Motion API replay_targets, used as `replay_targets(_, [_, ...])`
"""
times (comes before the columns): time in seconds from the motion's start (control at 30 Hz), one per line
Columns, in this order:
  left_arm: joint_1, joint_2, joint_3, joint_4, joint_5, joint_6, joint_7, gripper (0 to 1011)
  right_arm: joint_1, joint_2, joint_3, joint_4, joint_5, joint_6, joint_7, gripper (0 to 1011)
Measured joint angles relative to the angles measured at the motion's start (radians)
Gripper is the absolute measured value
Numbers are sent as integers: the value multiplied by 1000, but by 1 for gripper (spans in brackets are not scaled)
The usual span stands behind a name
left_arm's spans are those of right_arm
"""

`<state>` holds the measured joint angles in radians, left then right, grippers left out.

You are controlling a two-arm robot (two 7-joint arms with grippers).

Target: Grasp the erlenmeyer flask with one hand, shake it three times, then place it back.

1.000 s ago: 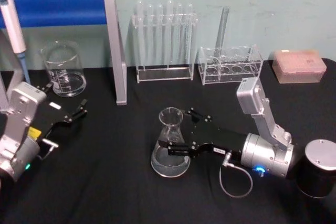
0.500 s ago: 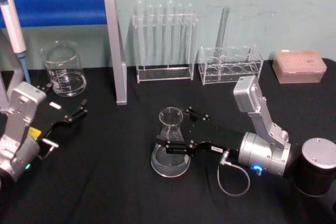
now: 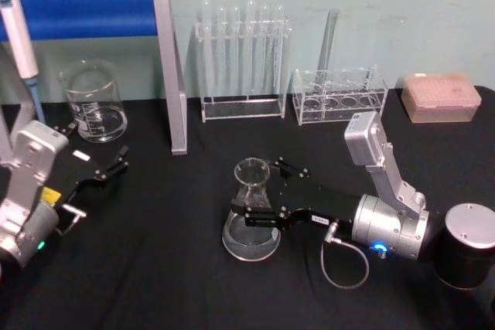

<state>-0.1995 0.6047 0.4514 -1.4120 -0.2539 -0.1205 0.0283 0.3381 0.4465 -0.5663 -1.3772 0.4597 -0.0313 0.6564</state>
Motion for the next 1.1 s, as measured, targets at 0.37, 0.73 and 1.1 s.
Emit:
replay_targets(0.37, [0,0,0,0,0,0,0,1001,-1,0,1,-1,0,0,0,1000])
replay_targets(0.73, [0,0,0,0,0,0,0,1001,-1,0,1,-2,0,0,0,744])
replay_targets(1.1, [0,0,0,0,0,0,0,1001,-1,0,1,-2,0,0,0,449])
